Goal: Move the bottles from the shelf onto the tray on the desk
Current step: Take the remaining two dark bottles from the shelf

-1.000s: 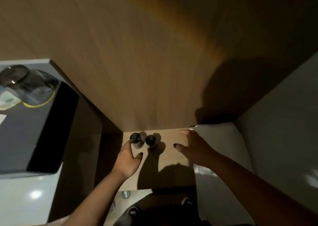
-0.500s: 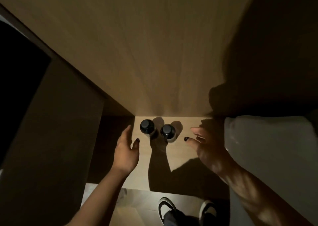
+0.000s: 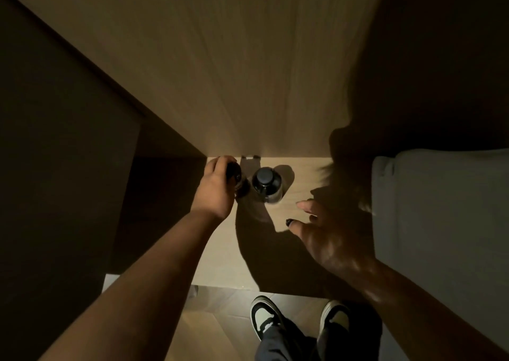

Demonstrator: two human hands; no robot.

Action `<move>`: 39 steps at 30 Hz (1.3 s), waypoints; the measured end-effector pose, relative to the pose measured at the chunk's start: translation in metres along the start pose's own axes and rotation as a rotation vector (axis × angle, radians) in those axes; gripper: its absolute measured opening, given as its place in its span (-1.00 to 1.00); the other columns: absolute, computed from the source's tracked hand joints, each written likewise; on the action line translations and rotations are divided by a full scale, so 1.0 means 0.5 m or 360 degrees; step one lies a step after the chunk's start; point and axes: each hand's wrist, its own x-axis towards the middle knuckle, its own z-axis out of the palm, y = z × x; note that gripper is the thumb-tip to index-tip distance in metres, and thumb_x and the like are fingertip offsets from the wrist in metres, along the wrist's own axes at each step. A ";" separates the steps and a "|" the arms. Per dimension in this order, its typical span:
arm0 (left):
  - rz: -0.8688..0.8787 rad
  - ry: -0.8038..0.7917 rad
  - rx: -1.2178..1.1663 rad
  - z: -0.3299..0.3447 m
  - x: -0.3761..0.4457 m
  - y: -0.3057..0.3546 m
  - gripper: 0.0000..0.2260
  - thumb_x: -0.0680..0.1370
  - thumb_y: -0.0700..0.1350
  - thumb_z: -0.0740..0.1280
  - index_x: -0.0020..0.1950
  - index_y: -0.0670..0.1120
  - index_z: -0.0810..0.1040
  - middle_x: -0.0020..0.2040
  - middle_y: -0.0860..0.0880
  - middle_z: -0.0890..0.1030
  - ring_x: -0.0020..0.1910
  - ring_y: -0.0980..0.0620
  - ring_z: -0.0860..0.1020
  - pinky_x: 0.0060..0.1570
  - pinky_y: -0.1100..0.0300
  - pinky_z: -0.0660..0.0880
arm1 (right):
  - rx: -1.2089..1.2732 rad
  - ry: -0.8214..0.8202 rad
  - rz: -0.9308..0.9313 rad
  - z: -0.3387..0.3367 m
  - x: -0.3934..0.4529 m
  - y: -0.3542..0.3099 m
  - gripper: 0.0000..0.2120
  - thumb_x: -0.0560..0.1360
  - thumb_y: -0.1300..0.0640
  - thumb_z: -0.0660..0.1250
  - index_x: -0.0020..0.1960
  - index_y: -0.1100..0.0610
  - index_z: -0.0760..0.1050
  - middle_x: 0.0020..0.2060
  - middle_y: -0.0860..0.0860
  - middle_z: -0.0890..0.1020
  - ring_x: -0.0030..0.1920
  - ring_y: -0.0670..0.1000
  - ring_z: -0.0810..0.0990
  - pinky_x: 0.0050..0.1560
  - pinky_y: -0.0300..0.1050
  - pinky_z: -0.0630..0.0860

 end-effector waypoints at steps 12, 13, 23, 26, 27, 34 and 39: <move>0.0206 0.0097 -0.0265 -0.101 -0.103 -0.050 -0.69 0.54 -0.29 0.26 0.22 0.01 0.42 0.24 -0.06 0.48 0.24 -0.01 0.46 0.10 0.22 0.47 | -0.0128 -0.0032 -0.0321 0.005 -0.006 -0.049 -0.47 0.49 0.04 0.37 0.40 -0.02 0.28 0.36 -0.01 0.37 0.34 -0.03 0.35 0.19 -0.26 0.23; 0.0239 0.0068 -0.0306 -0.117 -0.114 -0.047 -0.70 0.55 -0.28 0.26 0.19 0.04 0.41 0.22 -0.03 0.48 0.22 0.03 0.47 0.06 0.27 0.47 | -0.0143 -0.0052 -0.0368 0.012 -0.006 -0.056 -0.44 0.48 0.06 0.39 0.41 0.00 0.27 0.36 0.00 0.37 0.35 -0.04 0.34 0.19 -0.30 0.21; 0.0443 -0.0317 -0.0603 -0.144 -0.145 0.009 -0.70 0.57 -0.27 0.24 0.18 0.09 0.45 0.10 0.22 0.54 0.17 0.15 0.52 0.10 0.02 0.55 | -0.0213 -0.0326 -0.0556 0.081 0.007 -0.034 -0.22 0.29 0.08 0.55 0.42 0.07 0.27 0.28 -0.05 0.48 0.30 -0.06 0.44 0.32 -0.21 0.37; 0.0464 -0.0359 -0.0635 -0.116 -0.138 0.026 -0.68 0.56 -0.28 0.27 0.20 0.09 0.46 0.10 0.19 0.55 0.17 0.14 0.52 0.12 0.04 0.55 | -0.0216 -0.0255 -0.0539 0.068 0.017 -0.008 -0.33 0.28 0.09 0.55 0.31 0.04 0.36 0.14 -0.09 0.55 0.16 -0.09 0.53 0.19 -0.22 0.49; 0.0457 -0.0361 -0.0633 -0.105 -0.134 0.030 -0.66 0.55 -0.26 0.30 0.22 0.10 0.46 0.11 0.17 0.56 0.17 0.15 0.53 0.13 0.06 0.55 | -0.0206 -0.0238 -0.0523 0.061 0.018 0.002 -0.36 0.29 0.12 0.54 0.29 0.03 0.36 0.07 -0.14 0.54 0.09 -0.13 0.55 0.09 -0.34 0.48; 0.0155 -0.0087 -0.0946 -0.027 -0.091 0.057 -0.49 0.44 -0.22 0.43 0.33 0.04 0.36 0.15 0.07 0.54 0.11 0.19 0.55 0.04 0.37 0.51 | 0.0081 -0.0047 -0.0285 -0.001 0.005 0.071 -0.44 0.32 0.15 0.53 0.20 -0.06 0.34 -0.04 -0.23 0.52 -0.01 -0.20 0.54 -0.10 -0.37 0.50; -0.0143 0.0006 -0.0800 0.073 -0.032 0.039 -0.34 0.41 -0.30 0.46 0.42 0.01 0.27 0.41 0.05 0.34 0.39 0.07 0.34 0.34 0.11 0.36 | 0.0491 0.0156 -0.0152 -0.041 -0.002 0.091 -0.55 0.34 0.22 0.51 0.07 -0.09 0.38 -0.12 -0.21 0.54 -0.15 -0.25 0.52 -0.30 -0.40 0.44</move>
